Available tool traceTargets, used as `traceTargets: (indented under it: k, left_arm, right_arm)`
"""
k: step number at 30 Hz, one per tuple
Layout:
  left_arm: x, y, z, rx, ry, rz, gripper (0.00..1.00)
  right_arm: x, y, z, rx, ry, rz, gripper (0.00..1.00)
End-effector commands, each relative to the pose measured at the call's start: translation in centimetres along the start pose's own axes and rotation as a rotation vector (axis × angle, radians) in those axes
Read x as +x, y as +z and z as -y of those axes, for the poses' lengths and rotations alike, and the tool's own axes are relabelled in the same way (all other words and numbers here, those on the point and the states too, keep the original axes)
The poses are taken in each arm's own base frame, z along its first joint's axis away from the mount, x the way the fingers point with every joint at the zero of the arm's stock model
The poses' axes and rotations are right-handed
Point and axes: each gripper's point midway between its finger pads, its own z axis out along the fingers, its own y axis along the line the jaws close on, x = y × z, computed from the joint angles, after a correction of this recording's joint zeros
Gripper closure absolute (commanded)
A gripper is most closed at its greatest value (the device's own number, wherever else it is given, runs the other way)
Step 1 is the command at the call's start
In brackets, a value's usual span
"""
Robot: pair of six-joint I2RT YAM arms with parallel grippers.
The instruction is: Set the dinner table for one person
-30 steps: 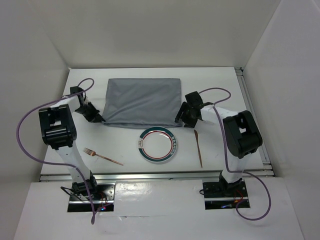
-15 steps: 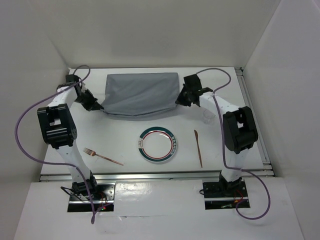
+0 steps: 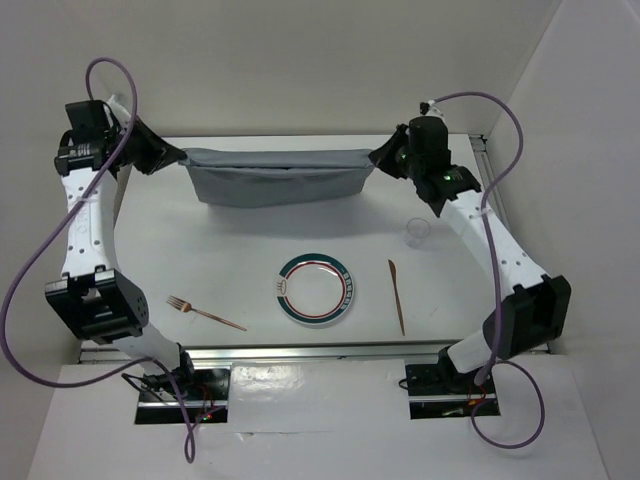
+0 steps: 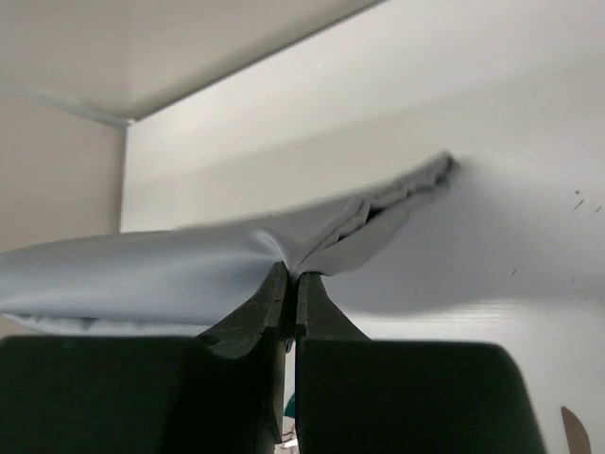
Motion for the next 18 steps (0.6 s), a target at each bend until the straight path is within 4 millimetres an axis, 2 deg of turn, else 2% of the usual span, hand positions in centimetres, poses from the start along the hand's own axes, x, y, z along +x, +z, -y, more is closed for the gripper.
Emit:
traceTargets:
  k: [1,2,3,6,7,9,10,11,14,15,17,18]
  left_arm:
    - [-0.3,-4.0,2.2,0.070,0.030,0.054,1.00]
    - [-0.4,-4.8,2.8,0.079,0.043,0.070,1.00]
    - [-0.7,-6.1,3.3,0.080,0.058,0.107,1.00]
    - [-1.0,-7.6,4.1,0.087,0.072,0.136,1.00]
    - [-1.5,-8.3,5.2,0.112,0.092,0.150,1.00]
    - [-1.9,-8.1,5.6,0.130,0.088,0.145,1.00]
    - [-2.3,-8.2,6.2,0.150,0.091,0.149,1.00]
    - [-2.4,-7.3,5.8,0.158,0.083,0.128,1.00]
    - [-3.4,-6.4,6.2,0.191,0.083,0.119,1.00]
    - [-3.5,-5.3,5.4,0.179,0.051,0.097,1.00]
    - [-4.7,-4.7,5.8,0.203,0.067,0.117,1.00]
    - [-5.0,-4.3,5.8,0.214,0.054,0.111,1.00]
  right_arm:
    - [-3.6,-4.2,-1.1,-0.016,-0.019,0.098,1.00]
    - [-4.5,-5.6,-1.5,-0.024,-0.017,0.129,1.00]
    - [-4.4,-6.2,-1.4,-0.025,-0.017,0.130,1.00]
    - [-5.2,-8.3,-1.6,-0.035,-0.004,0.175,1.00]
    - [-5.2,-8.3,-1.6,-0.035,-0.004,0.175,1.00]
    - [-6.3,-9.1,-2.2,-0.048,-0.001,0.206,1.00]
    - [-6.3,-8.8,-2.3,-0.046,-0.001,0.204,1.00]
    - [-6.7,-8.3,-2.3,-0.035,-0.013,0.210,1.00]
    - [-7.4,-7.1,-2.5,-0.026,-0.040,0.221,1.00]
    - [-8.2,-6.0,-2.7,-0.026,-0.036,0.236,1.00]
    - [-9.4,-4.7,-2.4,-0.023,-0.061,0.253,1.00]
    - [-10.9,-4.4,-3.3,-0.048,-0.068,0.286,1.00]
